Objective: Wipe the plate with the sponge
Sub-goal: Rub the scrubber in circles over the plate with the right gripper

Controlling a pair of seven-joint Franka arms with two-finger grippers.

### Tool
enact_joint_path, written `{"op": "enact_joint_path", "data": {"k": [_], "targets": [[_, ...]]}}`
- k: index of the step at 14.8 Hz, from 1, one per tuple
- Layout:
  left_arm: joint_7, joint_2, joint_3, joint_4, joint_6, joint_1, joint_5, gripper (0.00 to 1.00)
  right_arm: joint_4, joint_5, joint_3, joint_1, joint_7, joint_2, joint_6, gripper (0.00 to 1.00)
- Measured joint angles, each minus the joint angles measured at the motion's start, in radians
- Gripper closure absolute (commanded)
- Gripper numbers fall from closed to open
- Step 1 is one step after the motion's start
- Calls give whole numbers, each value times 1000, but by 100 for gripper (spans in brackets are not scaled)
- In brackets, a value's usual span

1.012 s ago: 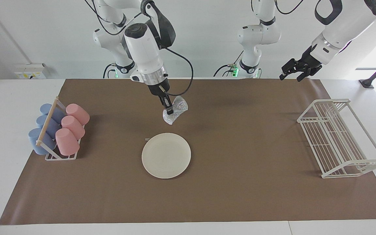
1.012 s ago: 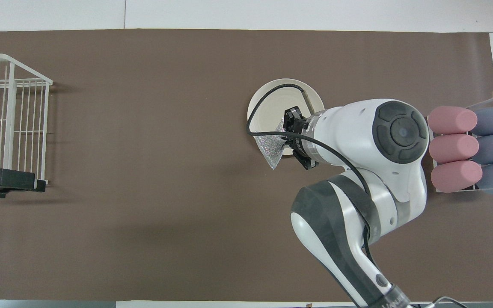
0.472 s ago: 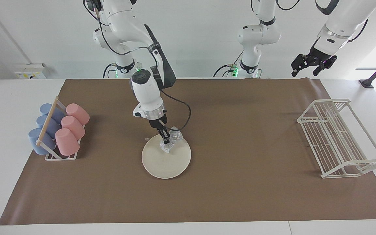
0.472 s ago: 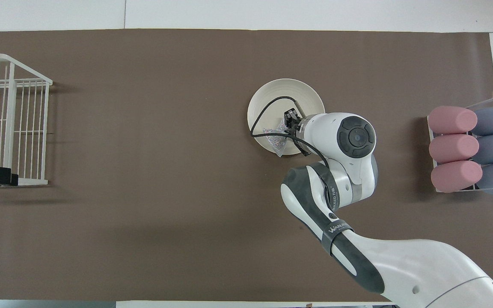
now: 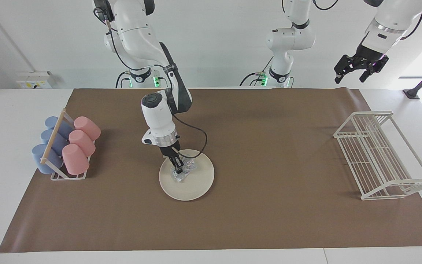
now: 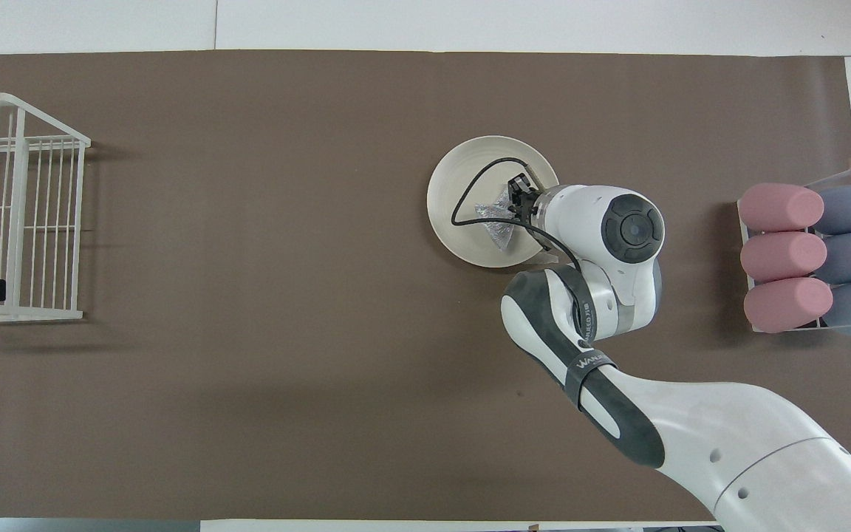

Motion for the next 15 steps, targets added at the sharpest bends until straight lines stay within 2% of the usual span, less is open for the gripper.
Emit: {"op": "enact_joint_path", "data": {"k": [5,10,13,15], "targets": [[0,126,46,102,-30,-51,0,0,19,41,13,-13,-20,14,0,100],[-17,126,53,122,-31,-53,-13,0,23,277,32,74,9,18,3,100],[-114,121,51,121,-20,-55,-96,0,23,288,31,75,-23,20,6,100],[-192,121,47,111,1,-59,-176,0,23,291,29,51,-130,20,6,100]]}}
